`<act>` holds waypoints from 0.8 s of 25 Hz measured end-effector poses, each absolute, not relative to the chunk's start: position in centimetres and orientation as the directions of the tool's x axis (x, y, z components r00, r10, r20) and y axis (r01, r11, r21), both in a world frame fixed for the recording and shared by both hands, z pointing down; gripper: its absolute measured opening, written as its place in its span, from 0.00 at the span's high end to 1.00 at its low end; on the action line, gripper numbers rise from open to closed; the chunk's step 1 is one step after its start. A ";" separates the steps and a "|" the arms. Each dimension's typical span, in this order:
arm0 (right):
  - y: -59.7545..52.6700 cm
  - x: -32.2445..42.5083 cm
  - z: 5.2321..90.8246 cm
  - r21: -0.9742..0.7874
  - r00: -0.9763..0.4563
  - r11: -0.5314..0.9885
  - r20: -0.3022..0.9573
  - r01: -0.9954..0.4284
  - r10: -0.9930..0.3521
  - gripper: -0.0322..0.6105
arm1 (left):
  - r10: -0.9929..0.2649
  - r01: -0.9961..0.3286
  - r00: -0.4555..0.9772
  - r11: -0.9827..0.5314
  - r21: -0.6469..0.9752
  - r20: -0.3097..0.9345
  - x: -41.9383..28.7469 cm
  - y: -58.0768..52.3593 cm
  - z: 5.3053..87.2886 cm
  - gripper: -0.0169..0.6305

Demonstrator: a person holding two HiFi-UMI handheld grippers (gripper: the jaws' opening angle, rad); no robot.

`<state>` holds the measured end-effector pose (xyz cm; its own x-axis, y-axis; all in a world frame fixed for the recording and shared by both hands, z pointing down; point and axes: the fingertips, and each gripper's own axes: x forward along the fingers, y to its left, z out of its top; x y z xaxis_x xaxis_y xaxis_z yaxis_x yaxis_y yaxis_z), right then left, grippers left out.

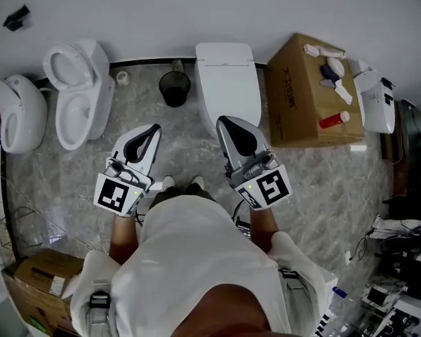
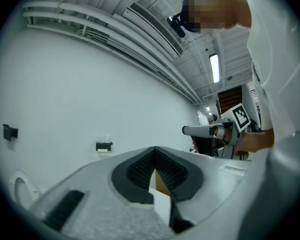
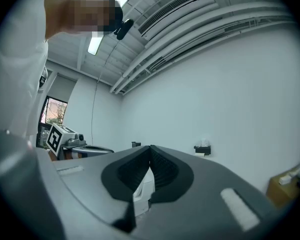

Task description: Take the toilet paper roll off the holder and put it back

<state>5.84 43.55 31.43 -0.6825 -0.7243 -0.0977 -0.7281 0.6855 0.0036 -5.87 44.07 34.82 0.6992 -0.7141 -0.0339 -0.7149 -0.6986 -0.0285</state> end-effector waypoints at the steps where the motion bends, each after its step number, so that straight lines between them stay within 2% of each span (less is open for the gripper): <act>1: 43.6 5.9 31.4 0.004 -0.680 0.683 -0.098 -0.730 -0.726 0.95 | -0.715 -0.715 0.699 -0.698 -0.028 -0.035 -5.9 44.1 34.8 0.97; 20: 41.3 10.5 32.0 0.013 -0.638 0.640 -0.099 -0.768 -0.764 0.95 | -0.724 -0.724 0.690 -0.689 -0.035 -0.020 -2.3 41.9 34.8 0.97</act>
<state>10.49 41.27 31.96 -0.6379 -0.7638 -0.0988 -0.7683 0.6400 0.0126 -2.31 41.86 34.80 0.6896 -0.7239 -0.0205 -0.7241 -0.6887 -0.0354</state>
